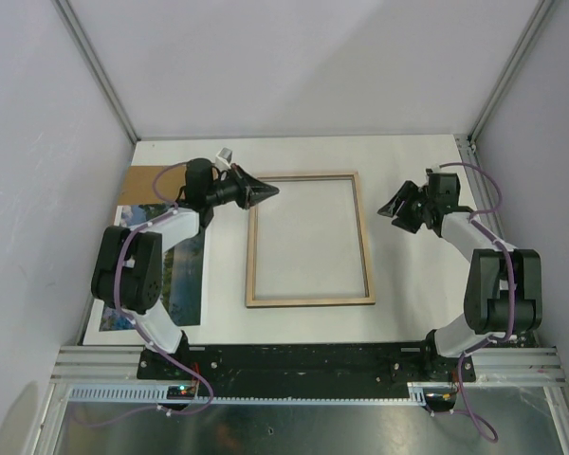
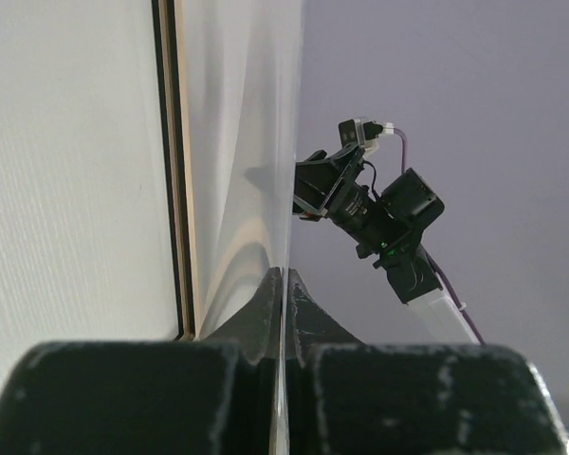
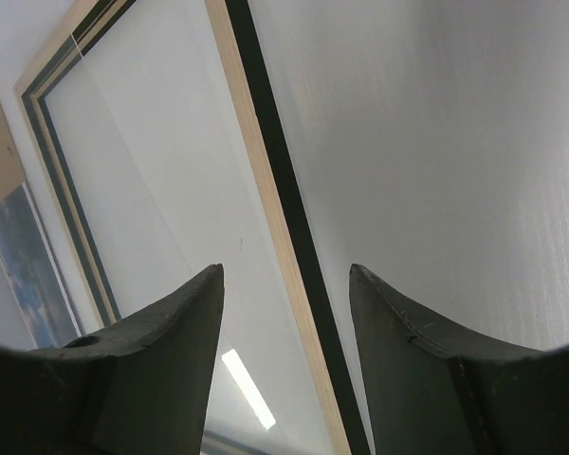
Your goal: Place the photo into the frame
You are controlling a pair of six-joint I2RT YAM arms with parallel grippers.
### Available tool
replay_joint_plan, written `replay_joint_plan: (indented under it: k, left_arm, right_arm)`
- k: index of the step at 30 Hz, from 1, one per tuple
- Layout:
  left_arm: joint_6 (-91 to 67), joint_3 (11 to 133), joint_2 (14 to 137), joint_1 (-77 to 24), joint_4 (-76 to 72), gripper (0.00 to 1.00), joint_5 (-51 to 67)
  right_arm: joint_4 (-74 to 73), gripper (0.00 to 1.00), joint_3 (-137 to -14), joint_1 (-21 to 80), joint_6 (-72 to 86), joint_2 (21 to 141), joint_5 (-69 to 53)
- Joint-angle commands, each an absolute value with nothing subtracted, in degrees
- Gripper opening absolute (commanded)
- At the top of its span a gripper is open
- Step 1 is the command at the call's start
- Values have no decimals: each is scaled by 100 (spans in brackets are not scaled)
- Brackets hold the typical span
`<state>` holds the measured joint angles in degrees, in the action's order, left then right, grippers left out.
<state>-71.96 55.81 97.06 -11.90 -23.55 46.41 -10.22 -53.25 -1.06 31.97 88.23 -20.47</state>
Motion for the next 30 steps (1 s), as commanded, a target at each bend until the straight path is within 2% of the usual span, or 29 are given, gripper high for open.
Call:
replay_joint_plan:
  k: [1,30]
  left_arm:
    - [-7400,5850,9800,-1252,-2898,0,4798]
    - [-7675,5471,10070,-1259,-3787,0,4573]
  right_arm:
    - [-778,59,-5291,-57,3241,8892,-2132]
    - [-772,59,-5286,217,3216,9027,-2116]
